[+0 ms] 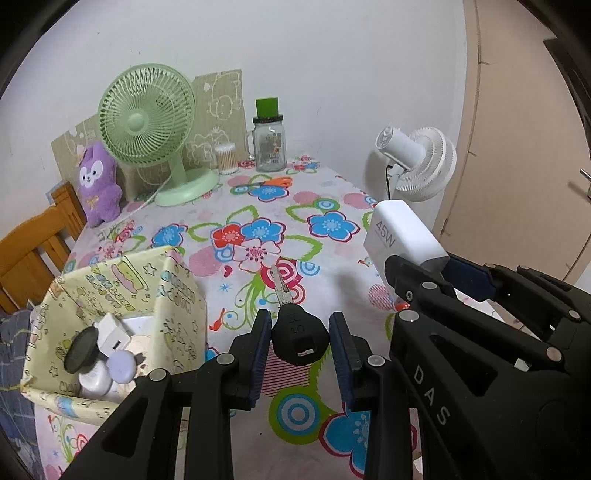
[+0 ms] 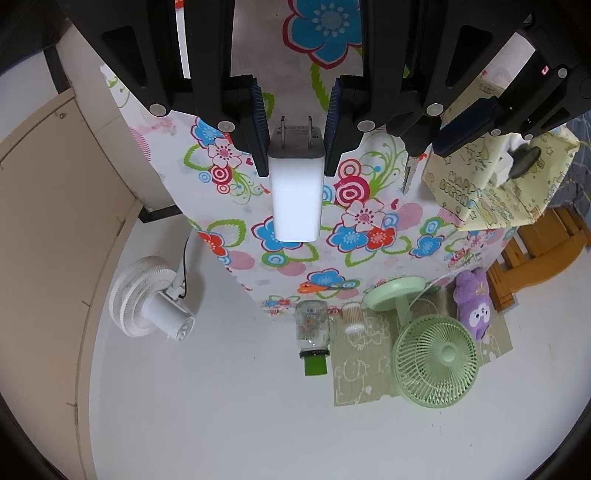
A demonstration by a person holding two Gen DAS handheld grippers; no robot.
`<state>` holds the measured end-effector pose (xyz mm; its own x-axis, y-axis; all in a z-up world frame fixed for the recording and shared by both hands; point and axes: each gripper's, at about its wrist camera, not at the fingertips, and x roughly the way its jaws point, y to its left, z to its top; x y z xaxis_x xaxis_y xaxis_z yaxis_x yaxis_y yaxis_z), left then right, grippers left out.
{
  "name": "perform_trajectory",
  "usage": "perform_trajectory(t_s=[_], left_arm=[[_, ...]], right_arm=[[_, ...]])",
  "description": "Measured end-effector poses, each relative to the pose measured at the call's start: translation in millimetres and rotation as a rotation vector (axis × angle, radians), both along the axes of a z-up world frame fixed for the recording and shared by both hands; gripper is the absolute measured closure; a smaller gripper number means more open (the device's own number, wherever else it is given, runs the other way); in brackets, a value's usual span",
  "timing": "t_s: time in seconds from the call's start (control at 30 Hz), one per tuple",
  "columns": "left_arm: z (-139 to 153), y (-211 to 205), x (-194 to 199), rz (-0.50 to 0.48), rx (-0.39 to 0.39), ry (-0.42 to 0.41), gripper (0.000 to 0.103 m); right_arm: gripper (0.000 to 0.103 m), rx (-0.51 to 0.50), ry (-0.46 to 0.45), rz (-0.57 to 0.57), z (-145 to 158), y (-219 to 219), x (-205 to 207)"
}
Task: Organize rigid objects
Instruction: 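Carry the charger with the right tool while the left tool carries the key fob to the box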
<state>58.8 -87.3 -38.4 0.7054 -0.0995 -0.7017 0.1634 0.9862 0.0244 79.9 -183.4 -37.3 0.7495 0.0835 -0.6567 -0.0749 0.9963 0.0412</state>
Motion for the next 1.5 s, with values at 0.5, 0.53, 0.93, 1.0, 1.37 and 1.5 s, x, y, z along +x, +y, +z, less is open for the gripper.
perform_trajectory(t_s=[0.5, 0.53, 0.93, 1.0, 1.37, 1.5], left_arm=[[30, 21, -13, -0.024, 0.014, -0.037, 0.071], [31, 23, -12, -0.027, 0.013, -0.038, 0.071], [36, 60, -6, -0.034, 0.009, -0.036, 0.071], [35, 67, -5, -0.032, 0.008, -0.035, 0.071], [27, 95, 0, -0.022, -0.004, -0.019, 0.071], [25, 105, 3, -0.007, -0.014, -0.015, 0.071]], right_arm=[[0.073, 0.015, -0.024, -0.021, 28, 21, -17], [0.073, 0.014, -0.025, -0.02, 30, 23, -17], [0.073, 0.009, -0.028, -0.024, 38, 60, -14], [0.073, 0.01, -0.027, -0.019, 39, 66, -13], [0.073, 0.002, -0.007, 0.005, 32, 97, -6], [0.073, -0.003, -0.001, 0.018, 31, 108, -1]])
